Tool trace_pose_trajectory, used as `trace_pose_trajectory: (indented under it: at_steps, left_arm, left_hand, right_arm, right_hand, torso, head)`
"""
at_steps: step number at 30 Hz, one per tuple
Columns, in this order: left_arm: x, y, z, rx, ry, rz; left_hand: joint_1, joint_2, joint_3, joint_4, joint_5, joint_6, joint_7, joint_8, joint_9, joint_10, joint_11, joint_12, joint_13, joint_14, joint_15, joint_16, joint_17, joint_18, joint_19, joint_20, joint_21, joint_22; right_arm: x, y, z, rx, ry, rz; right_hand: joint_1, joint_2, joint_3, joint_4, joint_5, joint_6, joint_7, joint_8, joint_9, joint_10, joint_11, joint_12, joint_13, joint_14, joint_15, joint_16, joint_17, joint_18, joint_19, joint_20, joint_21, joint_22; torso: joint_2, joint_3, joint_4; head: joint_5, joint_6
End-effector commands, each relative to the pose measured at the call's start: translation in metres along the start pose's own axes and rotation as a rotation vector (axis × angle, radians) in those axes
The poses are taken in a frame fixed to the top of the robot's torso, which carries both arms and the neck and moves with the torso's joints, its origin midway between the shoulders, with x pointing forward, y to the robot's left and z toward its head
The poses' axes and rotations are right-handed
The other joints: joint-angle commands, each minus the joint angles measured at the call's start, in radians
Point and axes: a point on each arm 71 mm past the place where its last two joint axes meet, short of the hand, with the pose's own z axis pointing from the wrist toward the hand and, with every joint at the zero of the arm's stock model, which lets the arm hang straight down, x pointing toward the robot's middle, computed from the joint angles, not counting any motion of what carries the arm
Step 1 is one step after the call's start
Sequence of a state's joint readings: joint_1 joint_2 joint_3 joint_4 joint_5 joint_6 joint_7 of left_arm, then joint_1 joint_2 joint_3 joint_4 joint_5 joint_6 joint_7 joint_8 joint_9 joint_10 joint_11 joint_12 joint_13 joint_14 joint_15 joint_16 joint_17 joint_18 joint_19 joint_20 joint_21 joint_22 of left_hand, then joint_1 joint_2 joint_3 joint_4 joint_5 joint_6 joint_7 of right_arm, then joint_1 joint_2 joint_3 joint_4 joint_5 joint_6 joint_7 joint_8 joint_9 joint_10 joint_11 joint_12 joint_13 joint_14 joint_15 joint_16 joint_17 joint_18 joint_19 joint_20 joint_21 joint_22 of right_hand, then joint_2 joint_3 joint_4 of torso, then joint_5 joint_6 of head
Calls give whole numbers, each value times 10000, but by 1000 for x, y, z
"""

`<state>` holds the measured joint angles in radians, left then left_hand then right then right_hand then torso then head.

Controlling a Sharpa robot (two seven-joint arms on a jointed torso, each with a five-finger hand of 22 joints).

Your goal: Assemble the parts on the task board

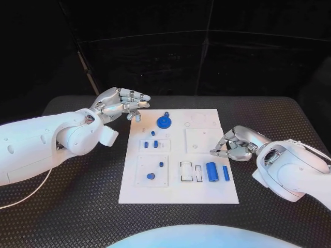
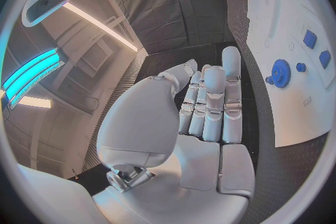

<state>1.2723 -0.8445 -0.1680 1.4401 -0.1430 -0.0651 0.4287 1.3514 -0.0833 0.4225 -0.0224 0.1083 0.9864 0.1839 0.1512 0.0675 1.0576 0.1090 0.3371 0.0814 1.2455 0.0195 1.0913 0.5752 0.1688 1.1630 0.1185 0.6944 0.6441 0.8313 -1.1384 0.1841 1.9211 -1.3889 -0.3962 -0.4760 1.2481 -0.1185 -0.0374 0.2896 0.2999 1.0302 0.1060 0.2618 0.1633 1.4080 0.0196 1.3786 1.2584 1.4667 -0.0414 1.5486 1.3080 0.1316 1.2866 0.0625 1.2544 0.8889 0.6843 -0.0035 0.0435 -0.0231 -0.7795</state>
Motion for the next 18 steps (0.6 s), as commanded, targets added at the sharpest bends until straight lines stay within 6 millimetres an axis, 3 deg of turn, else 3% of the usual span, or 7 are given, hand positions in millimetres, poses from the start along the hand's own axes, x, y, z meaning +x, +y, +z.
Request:
trace_pose_trajectory:
  at_steps: [1,8,18]
  left_arm:
    - [2,-1,0,68,88,-90]
    - [2,-1,0,67,88,-92]
    - [0,-1,-2,60,51,-86]
  left_hand:
    - [-32,59,-47,-5,-19,-34,27,35,-5,-46,-11,36,17,-50,18,-54,-9,151,-40,26,-40,-17]
    - [-32,59,-47,-5,-19,-34,27,35,-5,-46,-11,36,17,-50,18,-54,-9,151,-40,26,-40,-17]
    - [-27,64,-51,-17,-19,-27,25,43,-2,-45,-12,50,19,-49,16,-49,-6,151,-37,26,-48,-24]
  right_arm:
    - [9,-5,-2,583,435,-681]
    - [19,-5,-2,512,589,-1223]
    - [29,-6,1,580,950,-1290]
  right_hand:
    - [-182,50,-269,20,-70,-48,-83,138,113,116,-9,100,131,947,-78,58,2176,-131,90,-39,55,50]
    - [-409,67,-745,37,-98,-141,-111,373,321,187,-26,189,348,965,-93,92,2268,-148,132,-51,97,149]
    - [-712,194,-1041,46,-46,-138,-171,681,599,222,-76,217,475,970,-129,102,2295,-151,144,-79,111,183]
  torso:
    - [-23,-1,-15]
    - [-20,-8,15]
    - [-8,1,-10]
  head:
    - [-47,-29]
    - [-72,-22]
    - [-134,-35]
